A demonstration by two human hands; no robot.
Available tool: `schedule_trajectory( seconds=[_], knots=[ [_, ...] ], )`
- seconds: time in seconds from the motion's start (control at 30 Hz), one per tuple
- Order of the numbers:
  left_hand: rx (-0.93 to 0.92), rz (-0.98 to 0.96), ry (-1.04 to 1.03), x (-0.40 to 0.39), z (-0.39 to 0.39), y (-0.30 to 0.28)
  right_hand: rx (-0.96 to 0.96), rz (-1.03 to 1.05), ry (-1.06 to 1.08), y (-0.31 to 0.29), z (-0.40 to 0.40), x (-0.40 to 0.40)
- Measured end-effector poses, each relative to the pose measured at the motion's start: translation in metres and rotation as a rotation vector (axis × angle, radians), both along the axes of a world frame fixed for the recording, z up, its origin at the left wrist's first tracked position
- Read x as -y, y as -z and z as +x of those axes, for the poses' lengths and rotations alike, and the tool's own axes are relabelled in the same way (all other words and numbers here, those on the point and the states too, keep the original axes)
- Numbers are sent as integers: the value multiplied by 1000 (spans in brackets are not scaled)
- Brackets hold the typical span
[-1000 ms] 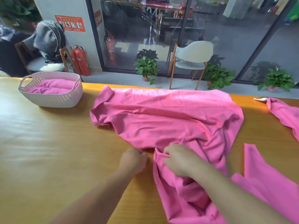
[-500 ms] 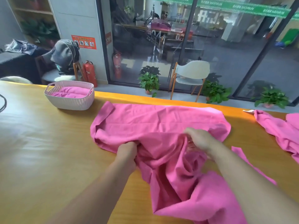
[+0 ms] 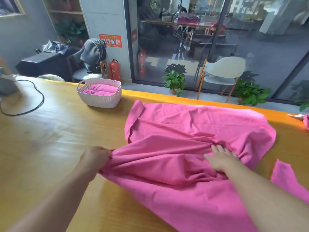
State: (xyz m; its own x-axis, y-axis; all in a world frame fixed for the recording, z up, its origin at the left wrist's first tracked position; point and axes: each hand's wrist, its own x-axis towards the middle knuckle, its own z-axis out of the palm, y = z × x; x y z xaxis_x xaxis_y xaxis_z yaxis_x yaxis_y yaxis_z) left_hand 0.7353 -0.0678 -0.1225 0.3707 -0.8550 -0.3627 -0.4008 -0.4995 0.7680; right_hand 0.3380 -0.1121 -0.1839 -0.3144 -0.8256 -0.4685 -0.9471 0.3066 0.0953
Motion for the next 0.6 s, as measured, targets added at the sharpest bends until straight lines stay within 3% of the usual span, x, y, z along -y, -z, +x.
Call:
schedule_trajectory(
  seconds=[0.1, 0.13, 0.23, 0.3, 0.4, 0.47, 0.53, 0.6],
  knots=[
    [504, 482, 539, -2, 6, -10, -95, 33, 81, -20, 3, 20],
    [534, 588, 600, -3, 5, -9, -115, -38, 82, -28, 16, 24],
    [726, 576, 721, 4, 1, -6, -38, -326, -95, -43, 61, 36],
    [879, 297, 681, 23, -8, 2, 121, -422, -264, -33, 83, 40],
    [675, -108, 510, 62, -35, 17, 211, -350, -377, -13, 101, 45],
    [524, -213, 481, 88, -59, 27, 239, -311, -345, -4, 102, 55],
    [434, -179, 513, 116, -79, 43, 226, -256, -283, 6, 94, 66],
    [434, 1, 563, 144, -89, 62, 191, -184, -229, 17, 79, 78]
  ],
)
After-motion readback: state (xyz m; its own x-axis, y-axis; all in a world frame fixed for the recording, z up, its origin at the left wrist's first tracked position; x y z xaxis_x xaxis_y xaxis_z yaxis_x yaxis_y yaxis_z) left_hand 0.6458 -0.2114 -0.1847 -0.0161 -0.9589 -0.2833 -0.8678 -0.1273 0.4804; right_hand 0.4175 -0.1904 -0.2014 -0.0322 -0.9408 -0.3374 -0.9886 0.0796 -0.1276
